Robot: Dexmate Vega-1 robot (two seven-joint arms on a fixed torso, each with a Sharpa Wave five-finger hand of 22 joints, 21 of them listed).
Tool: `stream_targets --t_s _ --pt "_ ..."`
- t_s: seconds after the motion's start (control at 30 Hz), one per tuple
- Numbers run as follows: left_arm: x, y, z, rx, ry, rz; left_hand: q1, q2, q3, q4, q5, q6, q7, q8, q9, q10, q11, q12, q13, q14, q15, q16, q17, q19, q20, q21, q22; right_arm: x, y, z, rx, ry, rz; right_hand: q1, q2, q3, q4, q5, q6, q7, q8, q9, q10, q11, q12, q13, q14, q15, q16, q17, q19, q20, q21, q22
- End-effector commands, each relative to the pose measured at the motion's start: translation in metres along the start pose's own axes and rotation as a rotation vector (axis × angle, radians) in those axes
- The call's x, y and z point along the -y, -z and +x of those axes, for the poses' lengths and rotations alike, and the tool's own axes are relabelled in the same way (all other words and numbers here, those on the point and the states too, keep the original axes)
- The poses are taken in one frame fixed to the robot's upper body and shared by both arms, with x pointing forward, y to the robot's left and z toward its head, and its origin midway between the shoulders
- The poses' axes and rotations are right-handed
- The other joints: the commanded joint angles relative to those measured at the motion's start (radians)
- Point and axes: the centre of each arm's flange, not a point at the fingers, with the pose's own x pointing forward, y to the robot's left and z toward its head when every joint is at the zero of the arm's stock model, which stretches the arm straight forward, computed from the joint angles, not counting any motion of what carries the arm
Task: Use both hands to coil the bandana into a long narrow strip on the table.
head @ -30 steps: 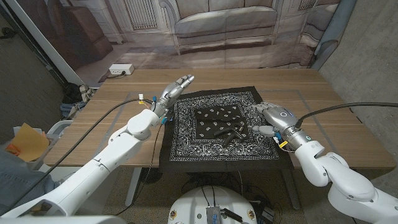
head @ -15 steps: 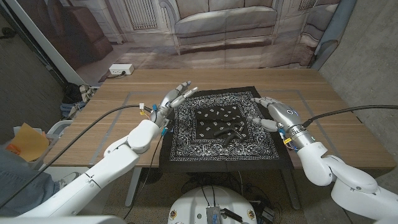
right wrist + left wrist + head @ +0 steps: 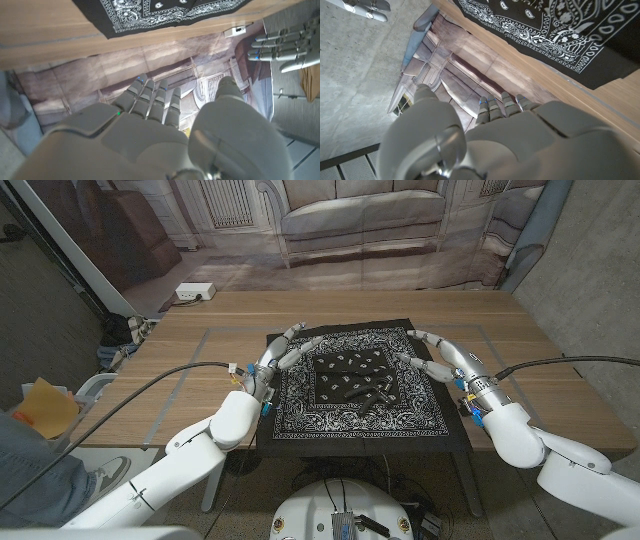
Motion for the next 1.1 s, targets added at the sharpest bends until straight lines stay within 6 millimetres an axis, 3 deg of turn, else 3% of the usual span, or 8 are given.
stream_targets --t_s 0.03,0.2,0.27,0.47,1.1 --pt "0.011 -0.006 -0.021 -0.055 -0.039 0.090 0.002 0.005 0.000 -0.007 -0.002 0.011 -0.001 0.006 0.005 0.012 0.001 0.004 0.003 -0.002 -0.008 -0.001 0.001 -0.013 0.000 -0.003 0.002 0.014 0.025 -0.001 -0.002 0.000 0.295 -0.027 0.002 -0.003 0.012 -0.011 0.028 0.052 0.012 0.000 0.035 0.031 0.012 -0.002 0.035 0.012 0.007 0.000 0.035 0.003 0.013 -0.001" --pt "0.009 -0.012 -0.035 -0.059 -0.052 0.174 0.009 0.006 0.001 -0.010 -0.002 0.010 -0.001 0.004 0.005 0.011 -0.002 0.002 0.003 0.001 -0.011 -0.001 0.001 -0.013 -0.001 -0.003 0.001 0.014 0.030 0.003 -0.010 -0.004 0.311 -0.042 0.006 -0.006 0.018 -0.018 0.032 0.060 0.009 0.000 0.057 0.033 0.017 -0.003 0.058 0.008 0.010 0.001 0.048 0.002 0.014 -0.001" --pt "0.007 -0.015 -0.041 -0.053 -0.053 0.214 0.013 0.007 0.002 -0.012 -0.002 0.011 -0.001 0.004 0.005 0.013 0.001 0.002 0.003 0.001 -0.013 -0.001 0.001 -0.013 -0.001 -0.003 0.001 0.015 0.031 0.006 -0.007 -0.006 0.317 -0.049 0.008 -0.007 0.021 -0.021 0.017 0.043 0.001 -0.001 0.057 0.033 0.015 -0.003 0.060 0.008 0.009 0.001 0.049 0.003 0.013 -0.001" --pt "0.004 -0.022 -0.057 -0.046 -0.018 0.321 0.021 0.006 0.004 -0.017 -0.003 0.010 -0.010 0.003 0.005 0.012 -0.007 0.000 0.003 0.001 -0.016 -0.002 0.000 -0.013 0.004 -0.003 0.000 0.015 0.031 0.014 0.004 -0.024 0.325 -0.052 0.011 -0.007 0.022 -0.024 0.008 0.031 -0.004 -0.001 0.054 0.027 0.012 -0.004 0.060 0.009 0.006 0.000 0.048 0.002 0.011 -0.001" --pt "0.004 -0.030 -0.097 0.013 0.104 0.687 0.085 -0.025 0.001 -0.058 -0.003 0.030 -0.040 0.003 0.007 0.039 -0.049 0.000 0.004 0.024 -0.050 0.001 -0.001 -0.012 0.002 -0.005 -0.004 0.013 0.006 0.034 0.060 -0.059 0.294 -0.059 0.019 -0.005 0.023 -0.031 0.007 0.025 -0.007 0.000 0.054 0.020 0.006 -0.004 0.062 0.007 0.000 0.000 0.046 0.007 0.007 0.000"
